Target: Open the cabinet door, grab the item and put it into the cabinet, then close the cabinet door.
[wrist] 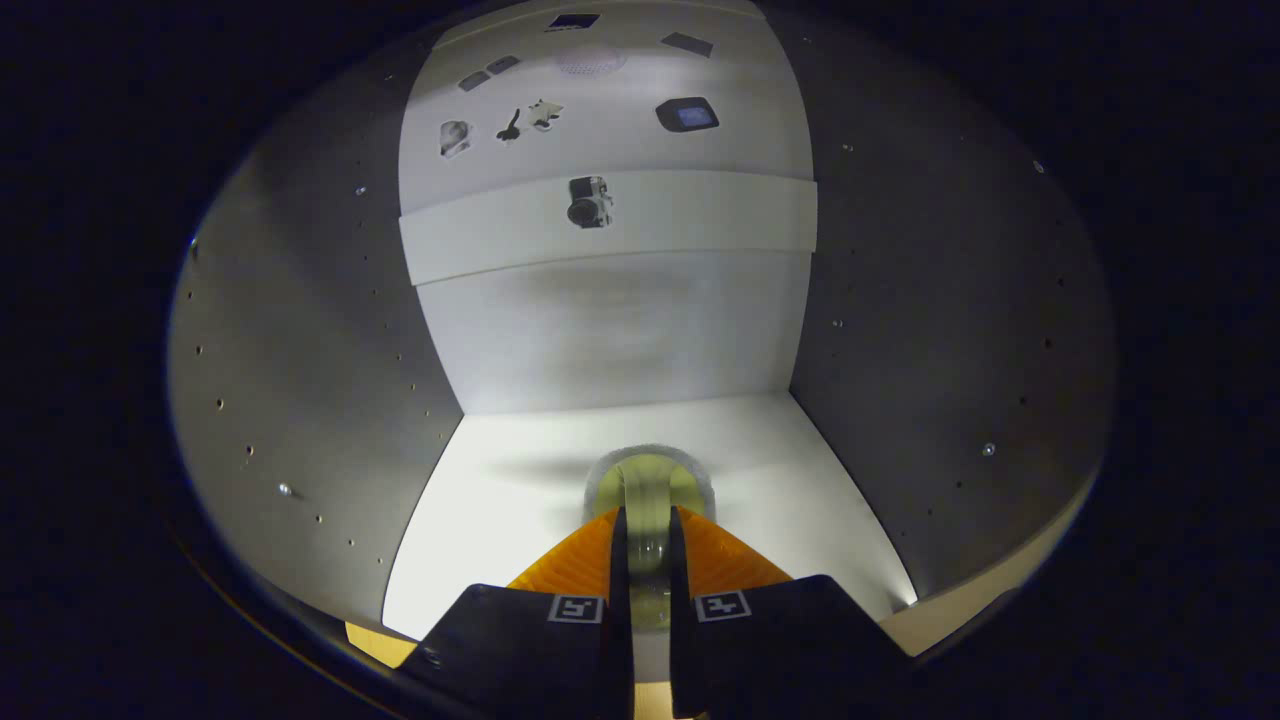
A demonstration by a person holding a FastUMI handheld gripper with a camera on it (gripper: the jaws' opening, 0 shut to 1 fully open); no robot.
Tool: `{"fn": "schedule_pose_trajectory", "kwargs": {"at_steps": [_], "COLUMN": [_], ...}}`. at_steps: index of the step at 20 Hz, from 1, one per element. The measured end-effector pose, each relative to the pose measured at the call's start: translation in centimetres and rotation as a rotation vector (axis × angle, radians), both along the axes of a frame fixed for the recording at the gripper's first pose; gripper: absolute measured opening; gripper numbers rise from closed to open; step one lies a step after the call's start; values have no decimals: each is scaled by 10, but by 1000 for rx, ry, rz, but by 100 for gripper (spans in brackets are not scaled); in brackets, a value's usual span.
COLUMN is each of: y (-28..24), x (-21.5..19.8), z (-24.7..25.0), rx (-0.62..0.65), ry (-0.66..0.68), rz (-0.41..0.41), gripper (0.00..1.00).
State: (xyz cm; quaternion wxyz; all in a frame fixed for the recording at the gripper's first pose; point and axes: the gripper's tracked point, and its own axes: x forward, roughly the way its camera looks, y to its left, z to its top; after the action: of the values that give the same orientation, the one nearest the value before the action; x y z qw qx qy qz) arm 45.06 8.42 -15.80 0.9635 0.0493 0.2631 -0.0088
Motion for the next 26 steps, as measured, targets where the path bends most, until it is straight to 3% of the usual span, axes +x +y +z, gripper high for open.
{"fn": "schedule_pose_trajectory", "kwargs": {"at_steps": [3, 9, 16, 26], "y": [4, 1, -14, -21], "x": [2, -1, -49, -178], "z": [-3, 18, 101, 224], "rx": [9, -4, -75, -124], "ry": [12, -56, -264, -591], "rz": [12, -13, -27, -61], "gripper": [28, 99, 99, 99]}}
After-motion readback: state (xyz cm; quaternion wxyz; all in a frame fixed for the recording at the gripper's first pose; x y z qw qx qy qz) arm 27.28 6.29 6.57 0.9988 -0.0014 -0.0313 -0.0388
